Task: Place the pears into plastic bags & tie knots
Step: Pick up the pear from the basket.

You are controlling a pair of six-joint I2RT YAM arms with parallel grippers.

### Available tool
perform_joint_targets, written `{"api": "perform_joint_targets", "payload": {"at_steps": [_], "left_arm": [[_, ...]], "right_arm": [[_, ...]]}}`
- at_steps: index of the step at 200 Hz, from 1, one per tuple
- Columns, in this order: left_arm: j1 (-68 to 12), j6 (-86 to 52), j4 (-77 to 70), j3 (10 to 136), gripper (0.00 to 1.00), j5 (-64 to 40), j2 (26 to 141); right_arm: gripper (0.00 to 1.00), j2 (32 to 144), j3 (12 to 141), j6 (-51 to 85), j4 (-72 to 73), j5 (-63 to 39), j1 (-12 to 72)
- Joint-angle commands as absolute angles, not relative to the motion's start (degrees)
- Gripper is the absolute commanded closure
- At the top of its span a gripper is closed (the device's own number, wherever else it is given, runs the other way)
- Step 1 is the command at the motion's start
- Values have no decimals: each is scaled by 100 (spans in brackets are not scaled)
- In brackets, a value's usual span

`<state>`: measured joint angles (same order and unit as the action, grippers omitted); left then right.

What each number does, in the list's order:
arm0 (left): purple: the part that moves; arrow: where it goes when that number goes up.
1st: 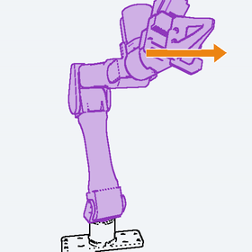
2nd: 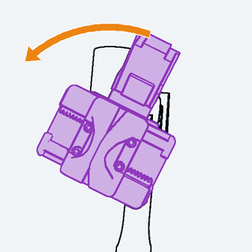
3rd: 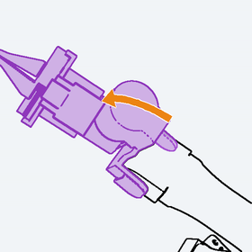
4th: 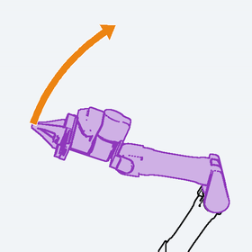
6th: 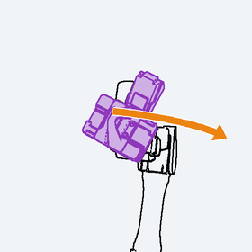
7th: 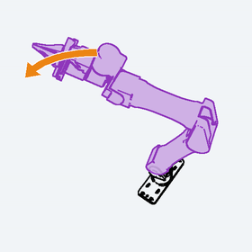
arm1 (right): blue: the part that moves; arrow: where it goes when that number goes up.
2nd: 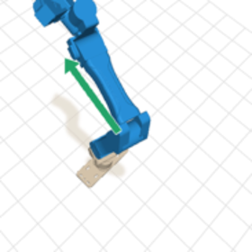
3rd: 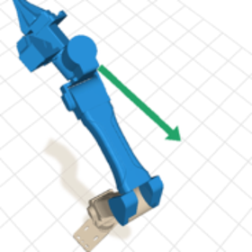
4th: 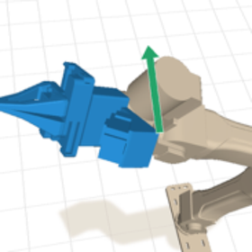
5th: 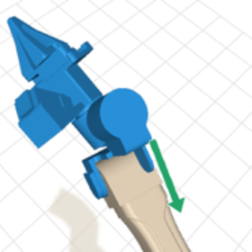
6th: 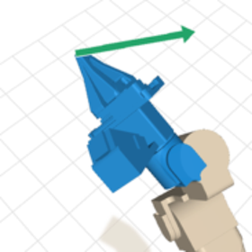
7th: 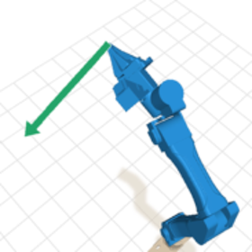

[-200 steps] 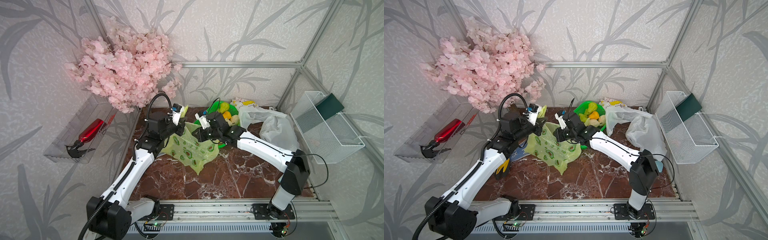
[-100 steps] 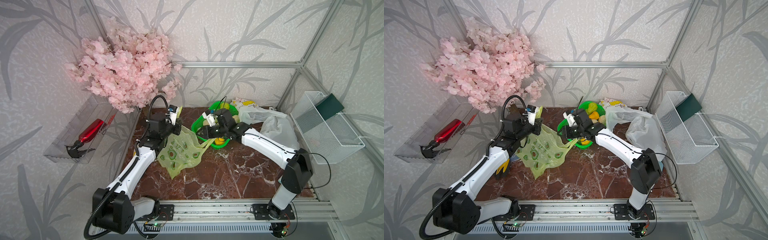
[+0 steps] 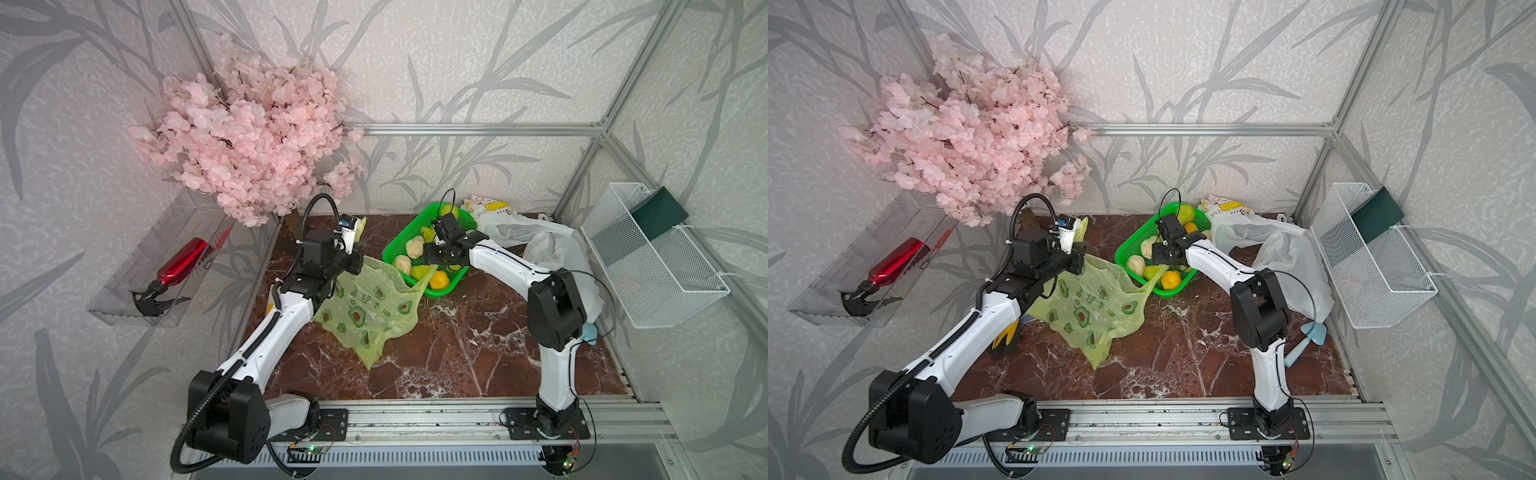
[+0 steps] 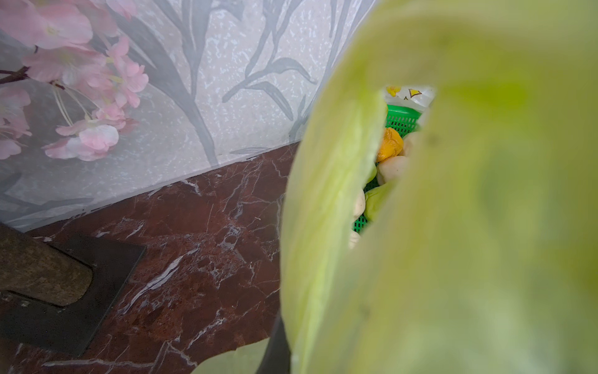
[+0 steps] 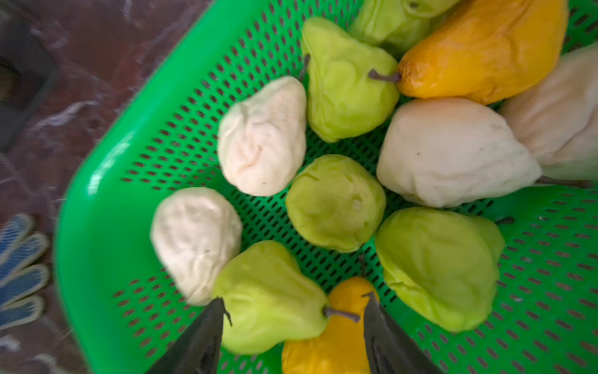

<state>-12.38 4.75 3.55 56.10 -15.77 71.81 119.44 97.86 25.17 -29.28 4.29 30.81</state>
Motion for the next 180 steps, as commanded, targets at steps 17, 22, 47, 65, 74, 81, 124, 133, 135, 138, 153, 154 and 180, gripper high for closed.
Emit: {"api": "perform_joint_targets", "payload": {"at_steps": [17,22,47,65,74,81,124,133,135,138,153,154,180], "left_arm": [[-1274,562,570,5654,100,-1614,6986],[-1273,570,575,5643,100,-1604,6979],[-1274,634,630,5634,100,-1548,6979],[-1274,748,792,5669,100,-1301,6996],[-1267,788,808,5665,100,-1185,7003],[-1266,802,804,5639,100,-1153,7028],[-1282,600,642,5629,100,-1309,7115],[-1283,598,667,5634,100,-1319,7102],[-1283,598,677,5638,100,-1327,7095],[-1283,603,679,5634,100,-1332,7089],[-1284,615,716,5625,100,-1316,7052],[-1288,615,718,5621,100,-1313,7055],[-1297,590,739,5624,100,-1331,7032]], "right_arm": [[31,12607,10554,2389,-3118,894,2984],[32,12664,10587,2407,-3120,892,2978],[32,12677,10780,2409,-3230,640,2953],[31,12256,10697,2416,-3355,140,2918],[30,11961,10506,2444,-3293,-43,2909],[30,11731,10309,2444,-3231,-2,2909],[29,11866,10314,2267,-3298,526,2812],[30,12021,10383,2245,-3244,521,2812],[30,12054,10405,2249,-3232,515,2812],[30,12110,10440,2239,-3220,504,2812],[31,12389,10676,2236,-3226,487,2812],[31,12408,10690,2239,-3235,490,2812],[35,12875,11094,2174,-3298,613,2812]]}}
